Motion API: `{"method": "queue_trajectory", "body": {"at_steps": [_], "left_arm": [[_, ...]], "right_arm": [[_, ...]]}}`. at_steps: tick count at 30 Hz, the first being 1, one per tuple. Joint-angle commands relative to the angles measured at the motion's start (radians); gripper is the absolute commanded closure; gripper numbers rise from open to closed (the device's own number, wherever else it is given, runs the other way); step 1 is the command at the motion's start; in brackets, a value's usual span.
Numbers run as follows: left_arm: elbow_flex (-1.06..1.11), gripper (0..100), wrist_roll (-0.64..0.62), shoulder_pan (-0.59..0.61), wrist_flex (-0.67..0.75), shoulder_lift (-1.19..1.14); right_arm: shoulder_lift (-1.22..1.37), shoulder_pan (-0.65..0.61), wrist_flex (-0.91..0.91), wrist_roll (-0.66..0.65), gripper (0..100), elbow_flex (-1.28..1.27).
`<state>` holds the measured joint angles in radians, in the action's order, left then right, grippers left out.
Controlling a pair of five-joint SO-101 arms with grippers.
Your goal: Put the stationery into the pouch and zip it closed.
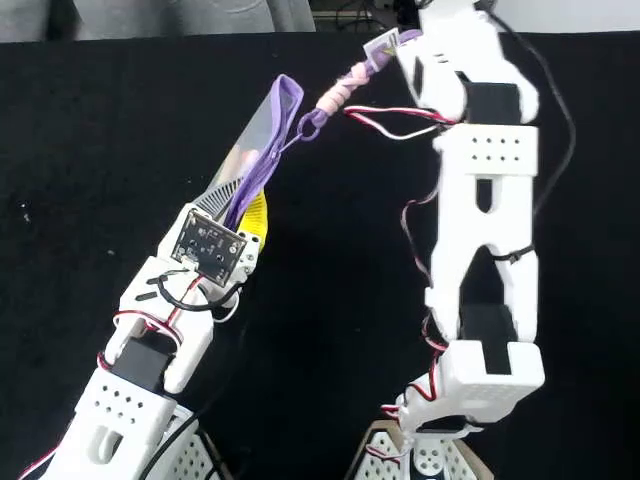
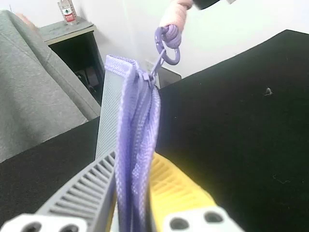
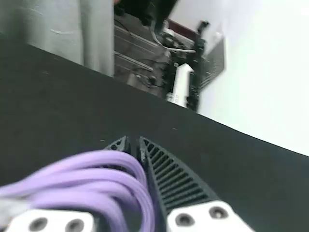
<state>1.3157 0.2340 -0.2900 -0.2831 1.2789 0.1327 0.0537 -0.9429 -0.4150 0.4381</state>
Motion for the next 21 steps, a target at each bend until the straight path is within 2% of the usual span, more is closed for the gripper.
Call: {"method": "queue_trajectory", "body": {"at_steps": [1,8,13,15,18,21], "left_arm": [[0.035,97,0.011,0.038,-0.011,-0.006],[0.035,97,0.009,0.038,-0.011,-0.006],[0.035,97,0.011,0.038,-0.009,-0.006],[0.035,97,0.009,0.038,-0.006,-0.006],[0.035,97,0.006,0.038,-0.006,-0.006],[0.035,97,0.005,0.038,-0.005,-0.006]], "right_arm": [[0.001,0.078,0.054,0.011,98.7,0.036],[0.137,0.152,0.057,0.011,98.7,0.142],[0.243,0.141,-0.103,0.015,98.3,0.289],[0.249,0.124,-0.193,0.075,97.4,0.349],[0.249,0.103,-0.345,0.201,88.4,0.440],[0.249,0.068,-0.483,0.210,79.4,0.533]]}}
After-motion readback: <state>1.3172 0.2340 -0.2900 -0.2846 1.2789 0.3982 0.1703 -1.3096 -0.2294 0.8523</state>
